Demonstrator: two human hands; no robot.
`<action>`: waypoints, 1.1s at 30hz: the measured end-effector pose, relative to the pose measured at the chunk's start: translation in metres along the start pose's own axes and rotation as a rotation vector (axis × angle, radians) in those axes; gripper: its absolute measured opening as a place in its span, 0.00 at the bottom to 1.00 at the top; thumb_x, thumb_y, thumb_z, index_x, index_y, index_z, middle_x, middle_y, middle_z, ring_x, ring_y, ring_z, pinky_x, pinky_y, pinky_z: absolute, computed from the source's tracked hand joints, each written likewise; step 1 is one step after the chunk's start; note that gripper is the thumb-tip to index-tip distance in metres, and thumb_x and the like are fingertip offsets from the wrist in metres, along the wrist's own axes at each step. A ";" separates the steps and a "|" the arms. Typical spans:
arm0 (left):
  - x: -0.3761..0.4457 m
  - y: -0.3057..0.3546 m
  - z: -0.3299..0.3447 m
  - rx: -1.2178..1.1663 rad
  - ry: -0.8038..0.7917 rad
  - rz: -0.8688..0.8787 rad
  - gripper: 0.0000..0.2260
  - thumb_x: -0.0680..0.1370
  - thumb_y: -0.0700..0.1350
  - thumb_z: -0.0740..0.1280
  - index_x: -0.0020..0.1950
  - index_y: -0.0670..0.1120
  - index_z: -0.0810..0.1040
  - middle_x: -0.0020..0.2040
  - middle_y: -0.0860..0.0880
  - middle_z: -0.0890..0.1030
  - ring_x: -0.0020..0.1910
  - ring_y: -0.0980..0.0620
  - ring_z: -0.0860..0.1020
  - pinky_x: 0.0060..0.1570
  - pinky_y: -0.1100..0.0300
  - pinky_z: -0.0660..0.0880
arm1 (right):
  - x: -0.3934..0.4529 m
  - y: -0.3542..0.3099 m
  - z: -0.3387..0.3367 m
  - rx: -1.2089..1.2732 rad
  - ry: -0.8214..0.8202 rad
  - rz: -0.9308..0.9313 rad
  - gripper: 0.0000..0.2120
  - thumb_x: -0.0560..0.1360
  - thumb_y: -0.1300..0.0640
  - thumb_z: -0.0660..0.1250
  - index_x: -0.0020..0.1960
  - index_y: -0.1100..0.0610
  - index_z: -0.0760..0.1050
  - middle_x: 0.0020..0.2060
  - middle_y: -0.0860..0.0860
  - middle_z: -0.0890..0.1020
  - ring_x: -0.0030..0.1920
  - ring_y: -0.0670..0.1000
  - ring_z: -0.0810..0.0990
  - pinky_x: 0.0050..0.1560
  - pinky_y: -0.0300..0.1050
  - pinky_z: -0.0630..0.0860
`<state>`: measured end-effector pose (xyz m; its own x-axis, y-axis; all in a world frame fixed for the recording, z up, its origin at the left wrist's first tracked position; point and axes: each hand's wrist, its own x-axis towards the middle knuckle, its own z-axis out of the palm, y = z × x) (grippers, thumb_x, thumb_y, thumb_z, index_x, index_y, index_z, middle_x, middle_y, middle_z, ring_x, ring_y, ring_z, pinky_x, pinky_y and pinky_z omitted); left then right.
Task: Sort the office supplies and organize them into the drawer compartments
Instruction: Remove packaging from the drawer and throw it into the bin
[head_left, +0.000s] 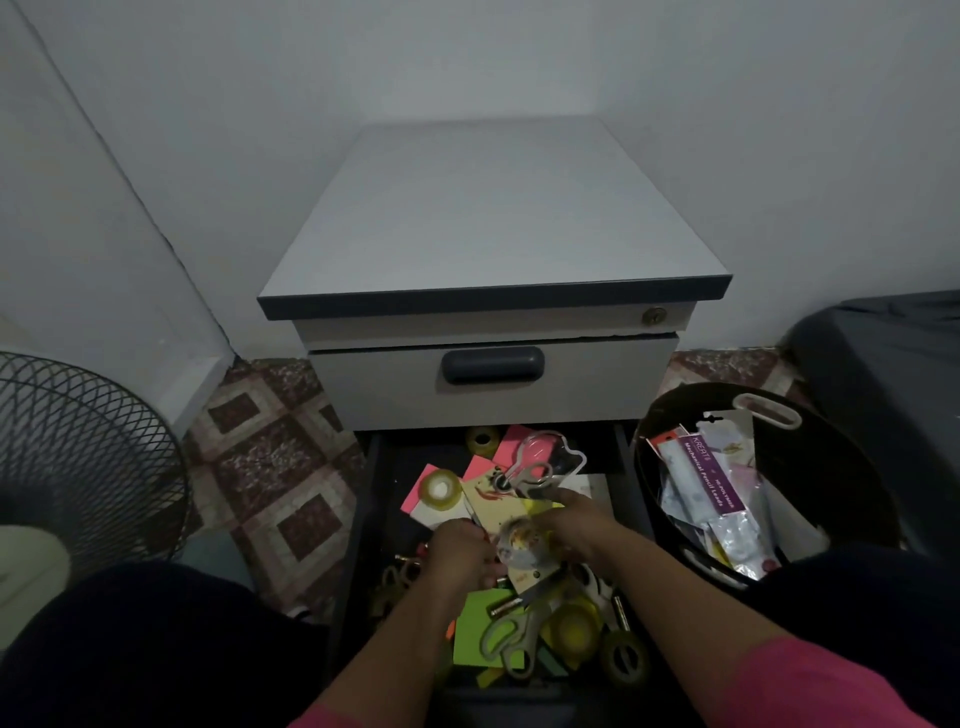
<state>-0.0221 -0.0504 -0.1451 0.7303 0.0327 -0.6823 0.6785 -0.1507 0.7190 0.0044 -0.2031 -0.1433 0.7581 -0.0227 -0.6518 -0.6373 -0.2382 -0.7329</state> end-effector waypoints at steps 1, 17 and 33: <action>0.001 -0.002 0.003 -0.027 0.035 -0.011 0.09 0.79 0.29 0.58 0.42 0.41 0.68 0.36 0.42 0.71 0.22 0.51 0.70 0.26 0.62 0.64 | 0.000 -0.001 0.001 0.017 0.003 0.005 0.22 0.76 0.67 0.66 0.68 0.56 0.71 0.42 0.53 0.77 0.34 0.49 0.74 0.27 0.36 0.70; 0.010 0.002 -0.020 0.009 0.093 0.120 0.09 0.78 0.30 0.59 0.43 0.40 0.76 0.39 0.41 0.78 0.24 0.51 0.77 0.23 0.63 0.69 | 0.001 0.001 -0.011 -0.074 0.315 -0.061 0.13 0.76 0.67 0.64 0.58 0.63 0.65 0.58 0.67 0.73 0.50 0.59 0.74 0.50 0.54 0.75; 0.008 0.014 -0.069 0.824 0.232 0.077 0.09 0.78 0.38 0.61 0.56 0.37 0.78 0.58 0.40 0.79 0.53 0.44 0.79 0.49 0.57 0.76 | -0.014 -0.009 -0.025 -0.171 0.285 -0.036 0.14 0.74 0.68 0.65 0.60 0.63 0.71 0.54 0.61 0.78 0.50 0.58 0.78 0.45 0.44 0.73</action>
<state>-0.0007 0.0162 -0.1313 0.8305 0.1805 -0.5270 0.4180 -0.8273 0.3753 0.0028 -0.2249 -0.1228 0.8032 -0.2763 -0.5278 -0.5954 -0.4028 -0.6951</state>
